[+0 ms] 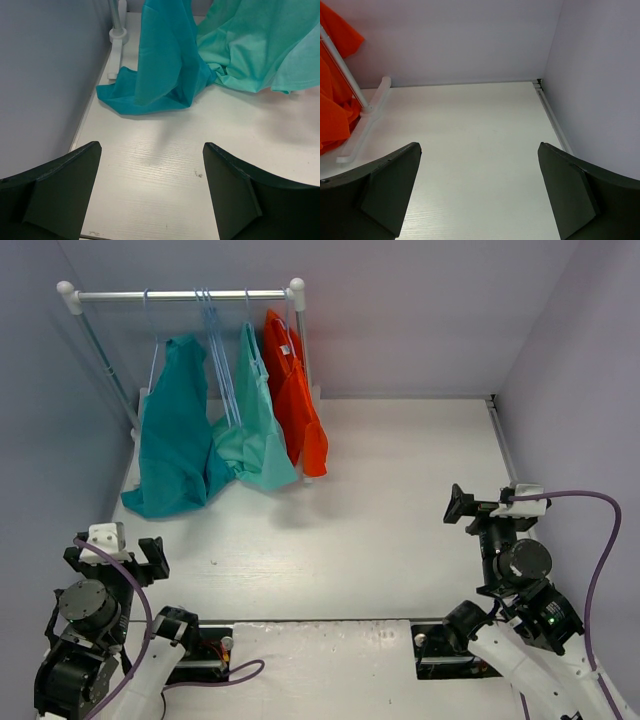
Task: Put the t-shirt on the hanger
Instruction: Reset both arms
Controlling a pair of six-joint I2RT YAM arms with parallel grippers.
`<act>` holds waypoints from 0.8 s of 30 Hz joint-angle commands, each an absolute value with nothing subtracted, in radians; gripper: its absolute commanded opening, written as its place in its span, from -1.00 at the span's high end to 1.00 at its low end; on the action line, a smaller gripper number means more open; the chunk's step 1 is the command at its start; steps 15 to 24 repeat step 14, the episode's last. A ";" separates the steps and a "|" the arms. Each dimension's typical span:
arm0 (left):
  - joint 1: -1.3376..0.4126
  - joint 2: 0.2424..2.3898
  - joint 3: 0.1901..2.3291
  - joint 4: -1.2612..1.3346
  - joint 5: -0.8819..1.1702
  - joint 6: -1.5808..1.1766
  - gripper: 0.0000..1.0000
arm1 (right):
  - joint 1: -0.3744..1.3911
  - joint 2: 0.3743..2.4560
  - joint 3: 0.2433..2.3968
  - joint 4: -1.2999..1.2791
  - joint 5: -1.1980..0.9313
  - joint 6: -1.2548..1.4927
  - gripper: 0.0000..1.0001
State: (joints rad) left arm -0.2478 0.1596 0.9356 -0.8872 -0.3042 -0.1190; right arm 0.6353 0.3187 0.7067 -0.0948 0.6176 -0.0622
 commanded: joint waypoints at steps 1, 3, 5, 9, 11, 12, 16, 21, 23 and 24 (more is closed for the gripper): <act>-0.250 0.172 0.935 -0.805 -0.293 -0.143 -0.56 | 0.632 0.348 0.714 -0.028 0.664 -0.038 -1.00; -0.251 0.183 0.932 -0.801 -0.289 -0.143 -0.56 | 0.632 0.353 0.715 -0.028 0.669 -0.039 -1.00; -0.250 0.188 0.927 -0.799 -0.287 -0.144 -0.56 | 0.632 0.353 0.718 -0.028 0.672 -0.040 -1.00; -0.250 0.186 0.916 -0.789 -0.283 -0.150 -0.57 | 0.632 0.362 0.720 -0.029 0.675 -0.041 -1.00; -0.251 0.184 0.910 -0.788 -0.280 -0.152 -0.57 | 0.632 0.368 0.723 -0.029 0.676 -0.041 -1.00; -0.250 0.184 0.908 -0.788 -0.278 -0.151 -0.57 | 0.632 0.373 0.725 -0.029 0.674 -0.041 -1.00; -0.251 0.183 0.906 -0.788 -0.279 -0.149 -0.57 | 0.632 0.381 0.728 -0.028 0.674 -0.041 -1.00; -0.251 0.183 0.906 -0.788 -0.279 -0.149 -0.57 | 0.632 0.381 0.728 -0.028 0.674 -0.041 -1.00; -0.251 0.183 0.906 -0.788 -0.279 -0.149 -0.57 | 0.632 0.381 0.728 -0.028 0.674 -0.041 -1.00; -0.251 0.183 0.906 -0.788 -0.279 -0.149 -0.57 | 0.632 0.381 0.728 -0.028 0.674 -0.041 -1.00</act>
